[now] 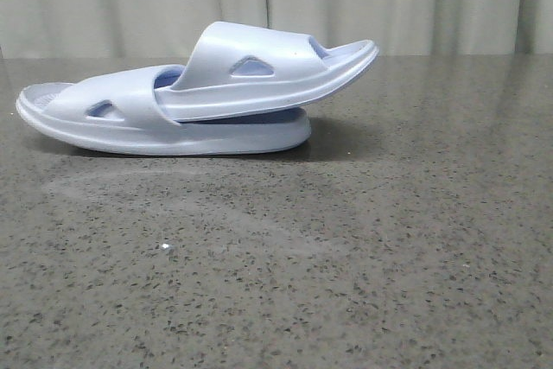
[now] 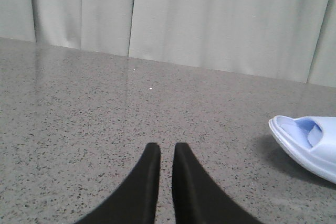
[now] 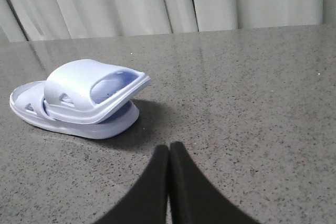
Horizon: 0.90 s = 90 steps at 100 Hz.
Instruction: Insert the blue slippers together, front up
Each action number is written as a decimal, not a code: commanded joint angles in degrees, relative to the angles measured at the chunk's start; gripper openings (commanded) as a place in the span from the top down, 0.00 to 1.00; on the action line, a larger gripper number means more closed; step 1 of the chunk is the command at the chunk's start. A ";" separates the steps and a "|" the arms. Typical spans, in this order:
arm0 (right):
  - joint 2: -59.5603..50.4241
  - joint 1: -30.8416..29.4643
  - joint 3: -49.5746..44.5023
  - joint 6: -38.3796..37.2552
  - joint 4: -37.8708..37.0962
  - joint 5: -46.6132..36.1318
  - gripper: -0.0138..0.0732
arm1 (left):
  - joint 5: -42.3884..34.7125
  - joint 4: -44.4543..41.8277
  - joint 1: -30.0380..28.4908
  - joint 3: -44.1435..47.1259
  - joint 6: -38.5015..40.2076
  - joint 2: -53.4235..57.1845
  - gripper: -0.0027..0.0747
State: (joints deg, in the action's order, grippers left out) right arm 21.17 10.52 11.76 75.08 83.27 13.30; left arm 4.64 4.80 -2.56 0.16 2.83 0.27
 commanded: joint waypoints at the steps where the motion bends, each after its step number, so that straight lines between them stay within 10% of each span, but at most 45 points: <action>1: 0.29 0.10 1.51 0.89 1.29 -0.46 0.93 | -4.64 -0.09 -0.13 0.51 -0.06 1.68 0.95; 18: 0.29 0.10 1.42 -1.95 -6.72 -4.08 0.93 | -4.64 -0.09 -0.13 0.51 -0.06 1.68 0.95; 45: 0.10 -0.26 -2.88 -66.27 -72.21 -13.64 0.93 | -4.64 -0.09 -0.13 0.51 -0.06 1.68 0.95; 72: -12.34 -3.03 -13.52 -69.38 -76.51 -19.85 0.93 | -4.64 -0.09 -0.13 0.51 -0.06 1.68 0.95; 90: -23.41 -8.12 -13.56 -69.38 -77.81 -5.40 0.93 | -4.64 -0.09 -0.13 0.51 -0.06 1.68 0.95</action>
State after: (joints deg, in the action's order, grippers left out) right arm 1.56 4.59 -0.65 5.87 7.10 6.30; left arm 4.64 4.80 -2.56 0.16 2.83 0.27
